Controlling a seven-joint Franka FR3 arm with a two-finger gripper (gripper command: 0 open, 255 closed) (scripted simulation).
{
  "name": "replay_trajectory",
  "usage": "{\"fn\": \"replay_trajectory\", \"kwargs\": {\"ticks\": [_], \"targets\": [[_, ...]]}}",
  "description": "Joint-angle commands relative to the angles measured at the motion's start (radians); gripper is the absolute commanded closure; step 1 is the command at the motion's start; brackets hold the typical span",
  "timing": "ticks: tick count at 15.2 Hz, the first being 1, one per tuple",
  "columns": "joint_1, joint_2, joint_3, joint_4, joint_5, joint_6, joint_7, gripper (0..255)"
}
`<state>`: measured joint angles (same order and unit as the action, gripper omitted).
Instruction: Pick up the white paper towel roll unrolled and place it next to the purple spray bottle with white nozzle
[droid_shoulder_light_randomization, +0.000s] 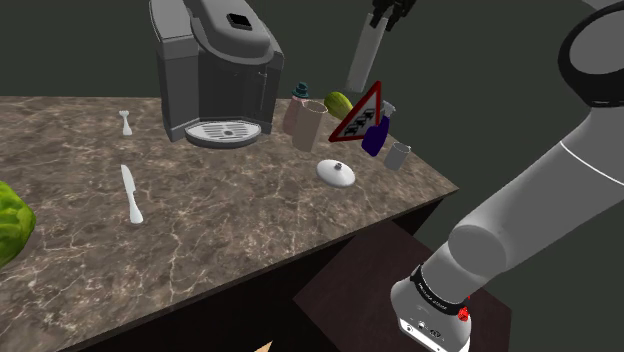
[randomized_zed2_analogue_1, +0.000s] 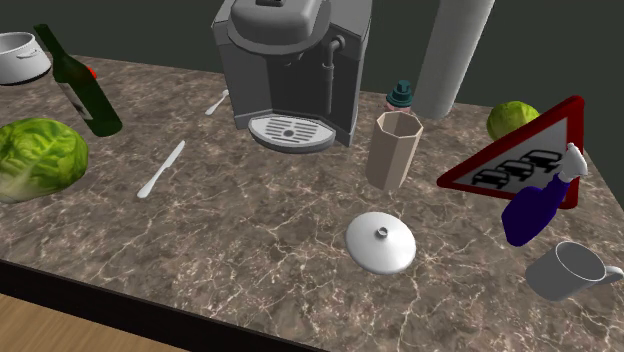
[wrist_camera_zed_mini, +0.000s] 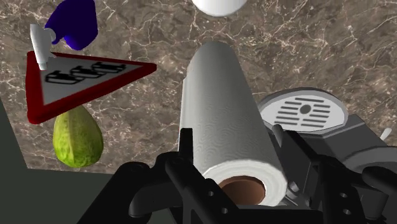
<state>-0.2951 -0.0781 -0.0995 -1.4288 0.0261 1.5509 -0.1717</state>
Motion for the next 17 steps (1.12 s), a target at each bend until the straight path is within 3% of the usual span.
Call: {"fn": "replay_trajectory", "kwargs": {"ticks": [1,8,14,17], "targets": [[-0.025,0.003,-0.032,-0.002,0.009,0.003,-0.057,255],[-0.110,0.066,-0.131,0.077,0.052,-0.024,-0.235,255],[-0.202,0.176,-0.212,0.214,0.115,-0.071,-0.389,255],[-0.201,0.160,-0.211,0.165,0.110,-0.037,-0.394,255]]}}
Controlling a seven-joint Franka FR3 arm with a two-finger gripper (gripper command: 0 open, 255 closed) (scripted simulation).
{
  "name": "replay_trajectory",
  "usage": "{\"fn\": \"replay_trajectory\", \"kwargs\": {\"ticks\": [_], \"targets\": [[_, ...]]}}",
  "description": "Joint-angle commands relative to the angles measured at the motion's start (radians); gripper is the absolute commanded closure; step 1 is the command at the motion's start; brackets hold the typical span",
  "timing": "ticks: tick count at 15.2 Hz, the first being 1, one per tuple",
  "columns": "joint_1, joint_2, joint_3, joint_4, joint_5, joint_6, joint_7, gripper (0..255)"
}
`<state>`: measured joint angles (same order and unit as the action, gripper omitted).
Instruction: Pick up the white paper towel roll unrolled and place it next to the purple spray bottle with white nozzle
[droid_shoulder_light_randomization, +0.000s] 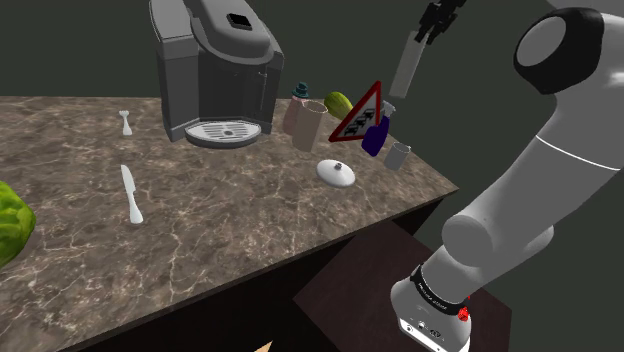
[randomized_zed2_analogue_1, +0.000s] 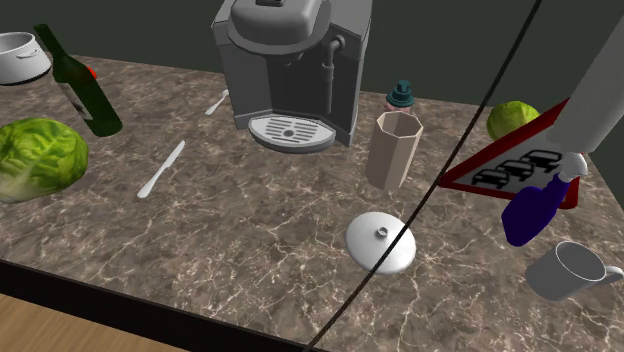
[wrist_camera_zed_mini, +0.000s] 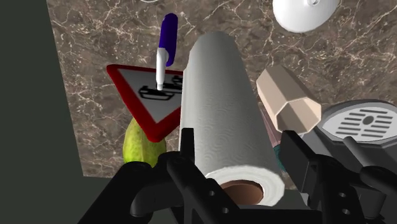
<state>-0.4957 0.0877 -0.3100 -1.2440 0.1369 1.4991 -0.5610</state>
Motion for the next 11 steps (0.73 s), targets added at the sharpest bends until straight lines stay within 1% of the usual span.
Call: {"fn": "replay_trajectory", "kwargs": {"ticks": [1,11], "targets": [[0.001,-0.015,0.000,-0.047,-0.005,0.033,-0.005,255],[0.015,-0.085,0.010,-0.274,-0.029,0.194,-0.005,255]]}}
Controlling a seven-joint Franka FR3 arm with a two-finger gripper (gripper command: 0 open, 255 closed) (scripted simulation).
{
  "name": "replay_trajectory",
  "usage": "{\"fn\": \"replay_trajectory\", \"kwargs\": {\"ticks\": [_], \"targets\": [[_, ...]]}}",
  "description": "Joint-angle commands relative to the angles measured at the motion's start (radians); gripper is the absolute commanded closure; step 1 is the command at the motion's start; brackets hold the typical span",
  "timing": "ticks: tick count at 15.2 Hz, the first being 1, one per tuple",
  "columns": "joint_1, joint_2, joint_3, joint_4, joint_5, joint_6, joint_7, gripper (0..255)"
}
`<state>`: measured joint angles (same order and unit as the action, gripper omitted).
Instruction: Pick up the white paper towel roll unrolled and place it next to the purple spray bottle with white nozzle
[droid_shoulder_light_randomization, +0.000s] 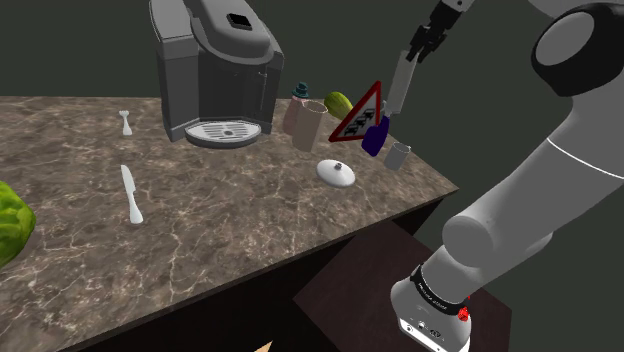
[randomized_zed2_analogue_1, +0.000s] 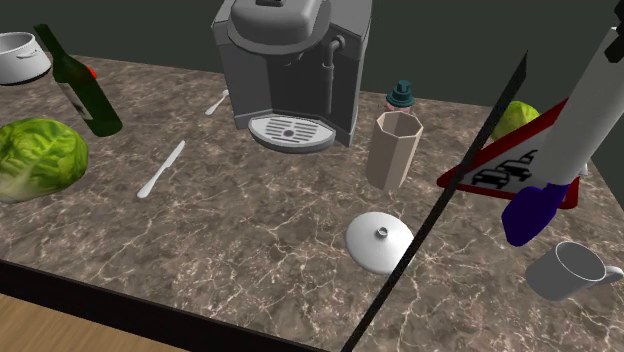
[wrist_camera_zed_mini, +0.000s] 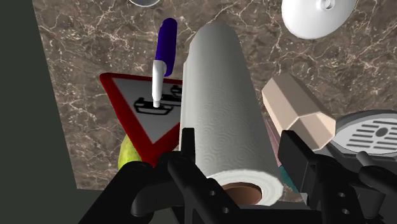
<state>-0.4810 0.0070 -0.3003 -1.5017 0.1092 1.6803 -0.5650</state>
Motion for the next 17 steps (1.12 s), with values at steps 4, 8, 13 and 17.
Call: {"fn": "replay_trajectory", "kwargs": {"ticks": [4,8,13,17], "targets": [[0.002,-0.022,0.002,-0.092,-0.006,0.071,-0.003,255],[0.004,-0.035,0.004,-0.161,-0.009,0.128,-0.005,255],[0.005,-0.045,0.005,-0.240,-0.011,0.198,-0.009,255],[0.005,-0.049,0.006,-0.298,-0.010,0.252,-0.014,255]]}}
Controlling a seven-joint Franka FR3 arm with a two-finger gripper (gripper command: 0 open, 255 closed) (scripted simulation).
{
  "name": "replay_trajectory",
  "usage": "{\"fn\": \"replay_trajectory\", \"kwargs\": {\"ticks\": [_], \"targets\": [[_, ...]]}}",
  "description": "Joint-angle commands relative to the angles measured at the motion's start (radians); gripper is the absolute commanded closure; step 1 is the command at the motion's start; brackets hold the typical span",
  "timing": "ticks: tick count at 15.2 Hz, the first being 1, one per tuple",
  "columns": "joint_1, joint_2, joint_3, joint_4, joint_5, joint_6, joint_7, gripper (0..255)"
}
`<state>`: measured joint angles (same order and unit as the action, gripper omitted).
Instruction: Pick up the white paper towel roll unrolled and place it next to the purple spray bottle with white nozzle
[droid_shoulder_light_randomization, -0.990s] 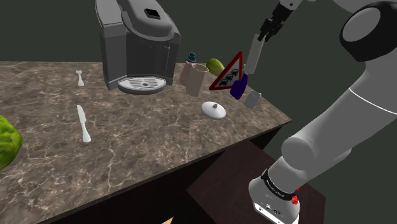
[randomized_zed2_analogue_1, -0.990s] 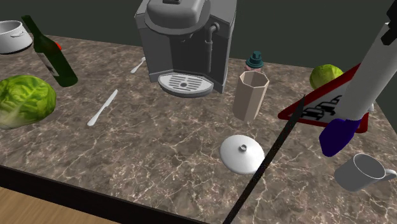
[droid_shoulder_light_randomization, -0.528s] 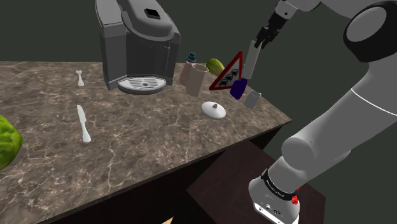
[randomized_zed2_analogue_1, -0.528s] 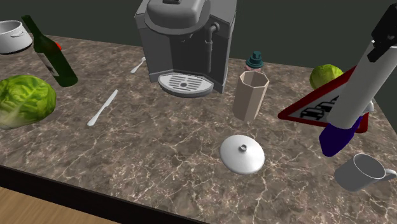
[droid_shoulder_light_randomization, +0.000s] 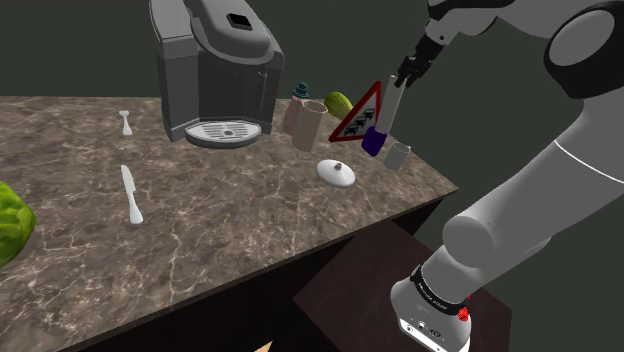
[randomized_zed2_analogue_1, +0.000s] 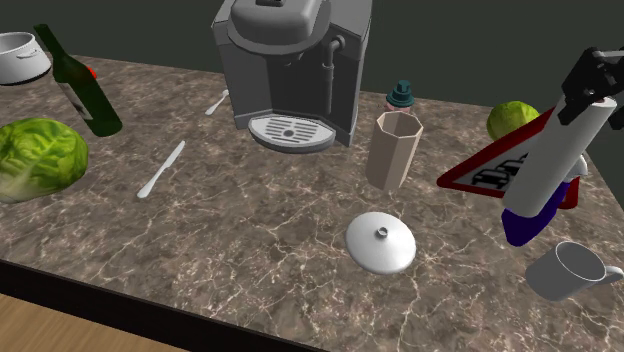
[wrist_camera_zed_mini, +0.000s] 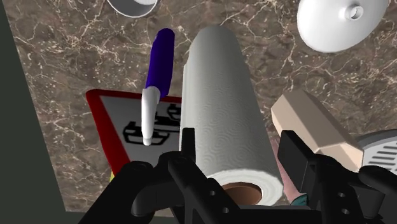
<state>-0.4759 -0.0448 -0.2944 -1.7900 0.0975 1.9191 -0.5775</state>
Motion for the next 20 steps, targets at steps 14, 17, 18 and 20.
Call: {"fn": "replay_trajectory", "kwargs": {"ticks": [14,17,18,20], "targets": [[0.001,0.020,0.000,-0.179,0.017,0.197,-0.025,255],[0.001,0.029,-0.001,-0.209,0.023,0.236,-0.032,255],[0.001,0.033,-0.001,-0.219,0.025,0.249,-0.034,255],[0.001,0.041,-0.001,-0.237,0.030,0.275,-0.040,255]]}}
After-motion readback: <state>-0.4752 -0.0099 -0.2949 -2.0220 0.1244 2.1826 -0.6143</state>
